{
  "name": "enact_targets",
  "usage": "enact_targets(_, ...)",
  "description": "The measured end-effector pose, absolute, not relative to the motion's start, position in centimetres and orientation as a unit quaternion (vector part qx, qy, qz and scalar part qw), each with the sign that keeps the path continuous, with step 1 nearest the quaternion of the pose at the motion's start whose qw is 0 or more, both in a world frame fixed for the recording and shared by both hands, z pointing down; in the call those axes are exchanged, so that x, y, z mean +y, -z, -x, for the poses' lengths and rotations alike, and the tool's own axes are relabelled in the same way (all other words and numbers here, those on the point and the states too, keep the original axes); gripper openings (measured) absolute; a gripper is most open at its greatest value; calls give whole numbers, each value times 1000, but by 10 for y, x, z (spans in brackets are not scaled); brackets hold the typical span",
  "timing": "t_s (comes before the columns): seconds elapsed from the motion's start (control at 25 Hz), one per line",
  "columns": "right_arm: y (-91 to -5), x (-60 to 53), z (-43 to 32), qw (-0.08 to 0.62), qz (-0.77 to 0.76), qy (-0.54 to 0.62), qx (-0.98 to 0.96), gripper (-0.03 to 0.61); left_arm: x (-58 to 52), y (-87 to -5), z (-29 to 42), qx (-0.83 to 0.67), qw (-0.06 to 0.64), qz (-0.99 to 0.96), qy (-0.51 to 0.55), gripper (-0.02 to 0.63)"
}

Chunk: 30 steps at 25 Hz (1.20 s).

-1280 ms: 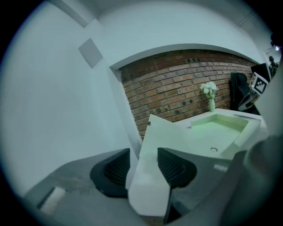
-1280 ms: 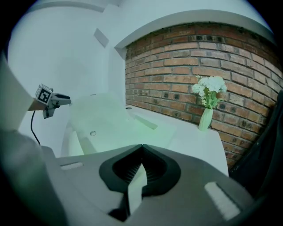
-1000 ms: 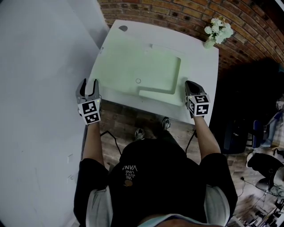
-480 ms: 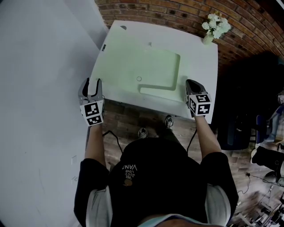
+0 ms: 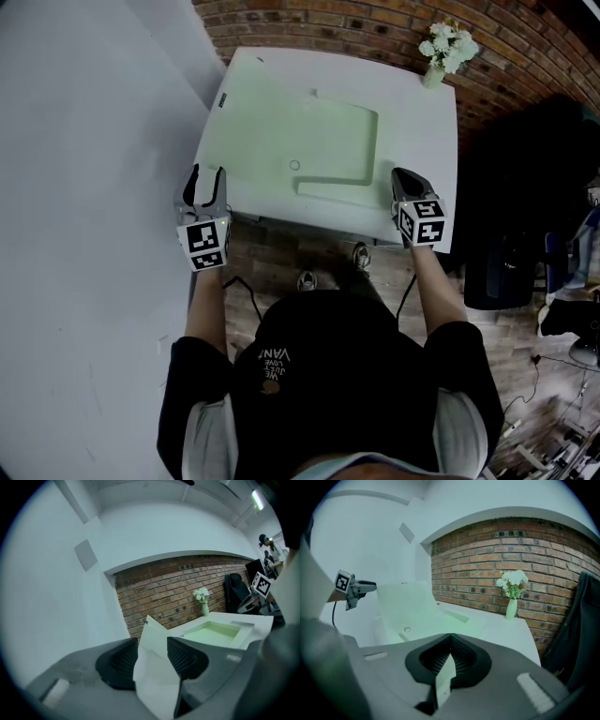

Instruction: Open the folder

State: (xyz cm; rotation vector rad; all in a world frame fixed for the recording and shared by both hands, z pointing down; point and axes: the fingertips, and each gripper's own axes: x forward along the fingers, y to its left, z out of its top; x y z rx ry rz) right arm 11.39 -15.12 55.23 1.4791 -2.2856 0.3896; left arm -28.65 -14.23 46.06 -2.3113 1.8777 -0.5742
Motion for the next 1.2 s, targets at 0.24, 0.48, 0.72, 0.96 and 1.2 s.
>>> enact_targets(0.24,-551,-140,-108,189,-533,-137,-813,-2,-135,-461,265,592,59,783,182,186)
enact_targets(0.48,-545,-128,-100,183,-540,-133,-811,-2,-132,-460,247,571,59,801,169,186)
enact_targets(0.72,-533,-116,-92,161,-551,-124,-809,-2,-130,-461,232,548,54,819,159,185)
enact_targets(0.96,-517,-105,-88,138,-559,-118,-809,-2,-128,-460,212,524,51,837,150,184)
enact_targets(1.2,-497,-95,-79,112,-562,-105,-813,-2,-123,-463,193,499,46,854,139,179)
